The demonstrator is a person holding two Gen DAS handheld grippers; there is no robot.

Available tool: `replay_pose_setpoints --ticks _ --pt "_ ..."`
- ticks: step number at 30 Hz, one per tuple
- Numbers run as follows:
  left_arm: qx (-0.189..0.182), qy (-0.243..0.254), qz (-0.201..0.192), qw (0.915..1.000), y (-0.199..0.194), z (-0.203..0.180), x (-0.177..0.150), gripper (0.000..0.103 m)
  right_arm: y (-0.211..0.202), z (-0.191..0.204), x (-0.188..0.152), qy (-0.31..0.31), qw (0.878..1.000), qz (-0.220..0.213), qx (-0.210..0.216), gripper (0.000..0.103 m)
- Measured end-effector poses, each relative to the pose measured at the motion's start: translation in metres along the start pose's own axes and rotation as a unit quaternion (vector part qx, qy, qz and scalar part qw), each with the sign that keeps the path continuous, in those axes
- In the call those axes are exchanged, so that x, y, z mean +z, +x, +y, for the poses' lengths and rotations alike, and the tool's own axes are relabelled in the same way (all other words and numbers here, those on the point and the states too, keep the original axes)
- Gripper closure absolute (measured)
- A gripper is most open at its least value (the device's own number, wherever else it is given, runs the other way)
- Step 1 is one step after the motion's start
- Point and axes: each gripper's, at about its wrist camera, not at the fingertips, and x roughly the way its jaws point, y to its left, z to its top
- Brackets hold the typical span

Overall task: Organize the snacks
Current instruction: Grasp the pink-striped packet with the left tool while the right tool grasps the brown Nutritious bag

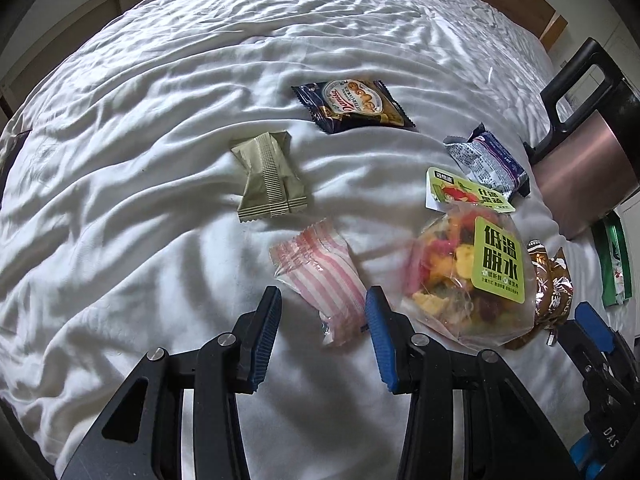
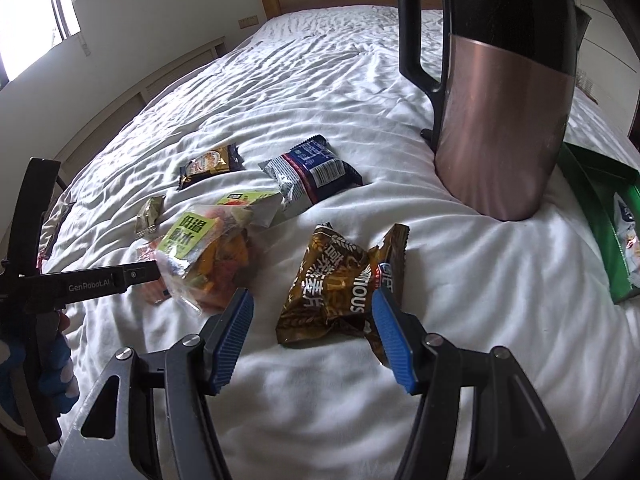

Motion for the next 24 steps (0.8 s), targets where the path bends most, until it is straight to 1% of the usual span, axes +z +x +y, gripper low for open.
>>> replay_pose_setpoints --ticks 4,5,7,14,18,24 --pt "-0.005 -0.003 0.001 1.0 0.007 -0.002 0.003 0.065 0.011 -0.001 0.001 0.002 1.0 0.001 -0.006 0.051" --pt "-0.005 -0.002 0.002 1.0 0.009 -0.003 0.003 0.065 0.014 0.0 0.002 0.002 1.0 0.001 -0.009 0.048" --pt "-0.008 -0.002 0.005 1.0 0.013 -0.005 0.004 0.065 0.017 0.001 0.003 0.001 1.0 0.0 -0.013 0.046" --pt "-0.014 -0.009 0.007 0.9998 0.023 -0.003 0.005 0.065 0.018 -0.003 0.006 0.004 0.999 -0.008 -0.043 0.046" --pt "-0.012 -0.005 0.005 0.9999 0.026 -0.004 0.005 0.065 0.026 -0.003 0.006 -0.009 0.998 0.0 -0.062 0.046" --pt "-0.01 -0.001 0.004 0.9999 0.028 -0.003 0.004 0.065 0.038 -0.004 0.007 -0.018 0.997 0.012 -0.069 0.044"
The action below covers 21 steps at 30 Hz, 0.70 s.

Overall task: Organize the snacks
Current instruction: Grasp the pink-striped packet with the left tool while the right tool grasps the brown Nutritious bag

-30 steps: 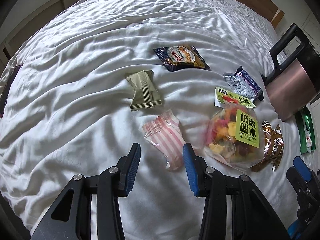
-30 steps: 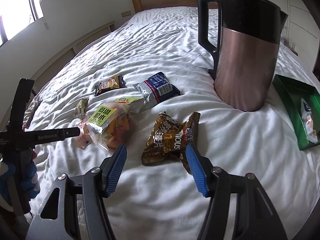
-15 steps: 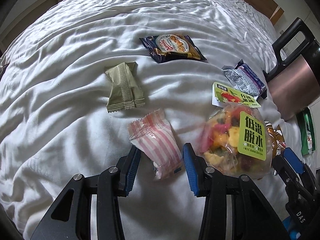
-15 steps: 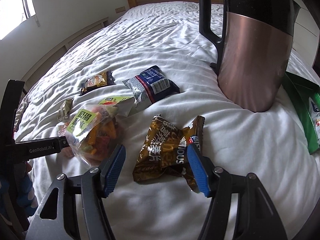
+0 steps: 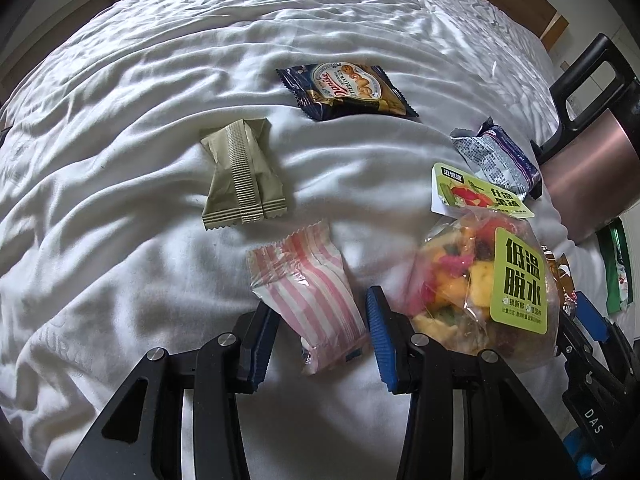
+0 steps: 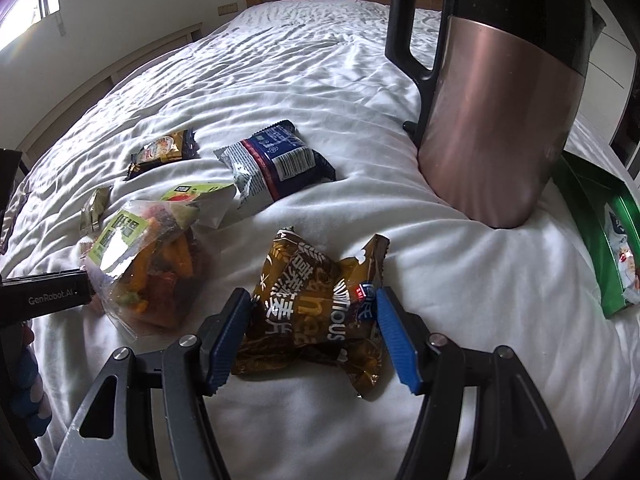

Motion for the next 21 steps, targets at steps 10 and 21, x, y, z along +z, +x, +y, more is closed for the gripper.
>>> replay_pose_setpoints --ticks 10,21 --pt "0.005 -0.001 -0.001 1.0 0.002 -0.001 0.001 0.065 0.014 -0.026 -0.004 0.044 0.997 0.01 0.06 0.06" --pt "-0.017 -0.014 -0.012 0.9997 -0.005 0.006 0.0 0.076 0.0 -0.02 -0.005 0.029 0.998 -0.003 0.06 0.089"
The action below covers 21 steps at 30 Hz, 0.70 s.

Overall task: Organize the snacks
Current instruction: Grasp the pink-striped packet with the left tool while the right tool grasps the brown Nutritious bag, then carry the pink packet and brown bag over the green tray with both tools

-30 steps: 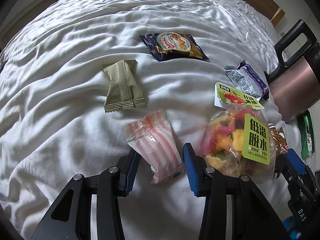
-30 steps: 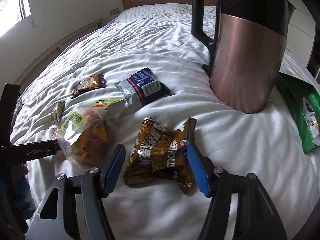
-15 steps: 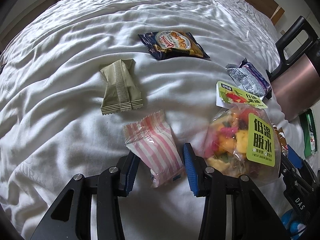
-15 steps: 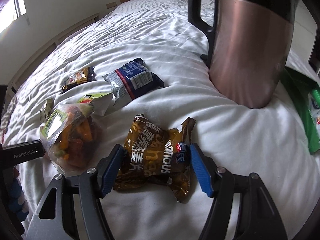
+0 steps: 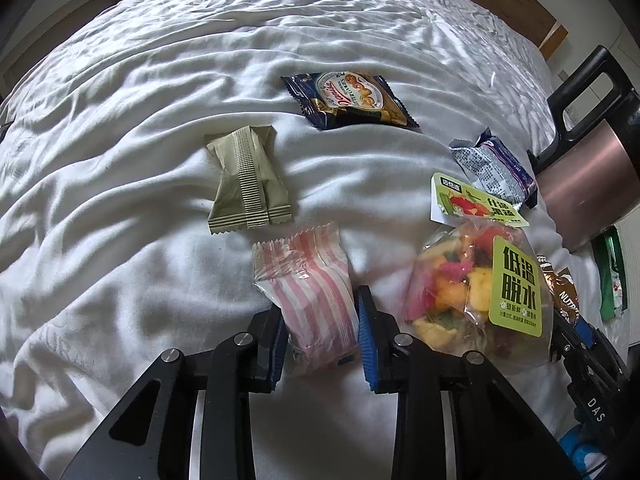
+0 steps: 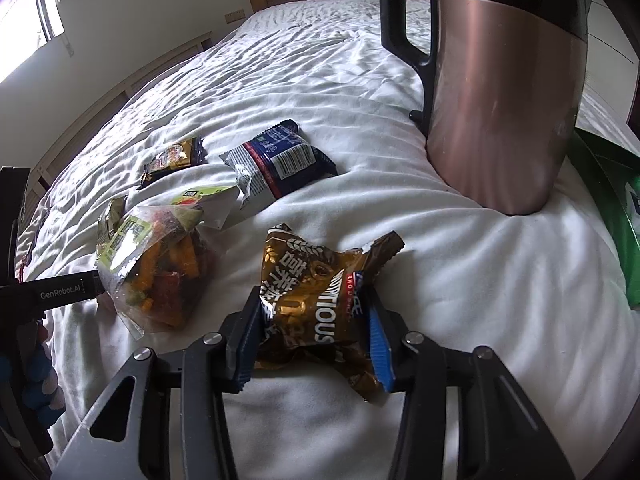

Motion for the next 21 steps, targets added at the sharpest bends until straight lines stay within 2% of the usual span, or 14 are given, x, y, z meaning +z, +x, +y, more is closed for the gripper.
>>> replay_pose_setpoints --ticks 10,21 --pt "-0.011 0.005 -0.012 0.9998 -0.024 0.0 -0.007 0.077 -0.025 0.007 -0.002 0.0 1.0 -0.009 -0.002 0.089" --pt "-0.018 0.017 -0.022 0.9995 -0.057 -0.002 -0.024 0.077 -0.064 0.026 -0.021 -0.008 1.0 -0.009 0.004 0.089"
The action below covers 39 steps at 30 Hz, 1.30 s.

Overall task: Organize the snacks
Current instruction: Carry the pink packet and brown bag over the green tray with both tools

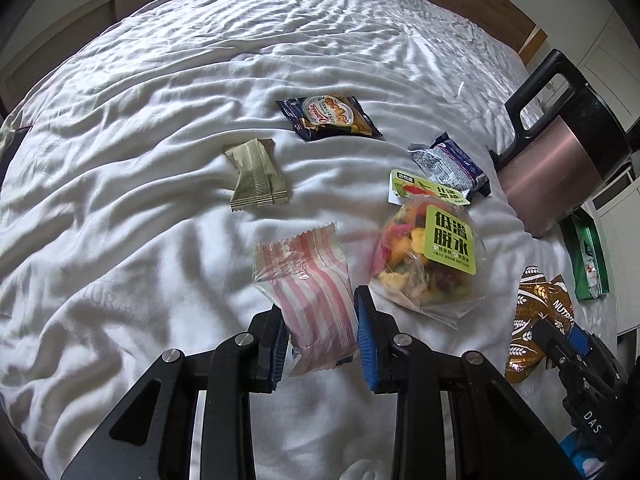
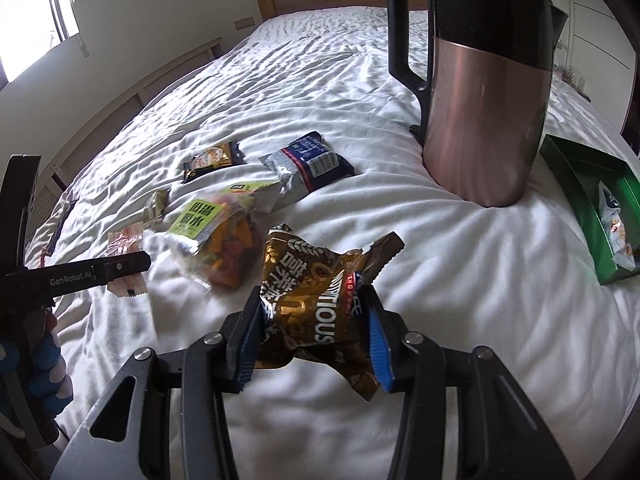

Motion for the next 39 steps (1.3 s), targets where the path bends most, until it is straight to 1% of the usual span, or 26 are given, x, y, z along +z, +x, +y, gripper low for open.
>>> replay_pose_setpoints --ticks 10,15,22,30,36,39 --pt "-0.014 0.019 -0.014 0.9996 -0.05 -0.002 -0.032 0.077 -0.051 0.028 -0.025 -0.016 1.0 -0.004 0.002 0.089" --pt "-0.022 0.035 -0.024 0.9989 -0.077 -0.006 -0.052 0.077 -0.083 0.039 -0.047 -0.022 1.0 -0.007 -0.001 0.089" --pt "-0.032 0.067 -0.031 0.9968 -0.107 -0.024 -0.086 0.077 -0.122 0.043 -0.079 -0.022 1.0 -0.016 -0.014 0.089" --pt "-0.043 0.116 -0.042 0.9914 -0.135 -0.056 -0.114 0.077 -0.167 0.021 -0.11 0.002 0.999 -0.038 -0.039 0.089" --pt "-0.054 0.164 -0.051 0.9837 -0.151 -0.094 -0.131 0.077 -0.201 -0.014 -0.133 0.038 0.995 -0.059 -0.07 0.089" --pt "-0.06 0.185 -0.051 0.9797 -0.155 -0.115 -0.136 0.077 -0.218 -0.038 -0.145 0.063 0.992 -0.07 -0.088 0.089"
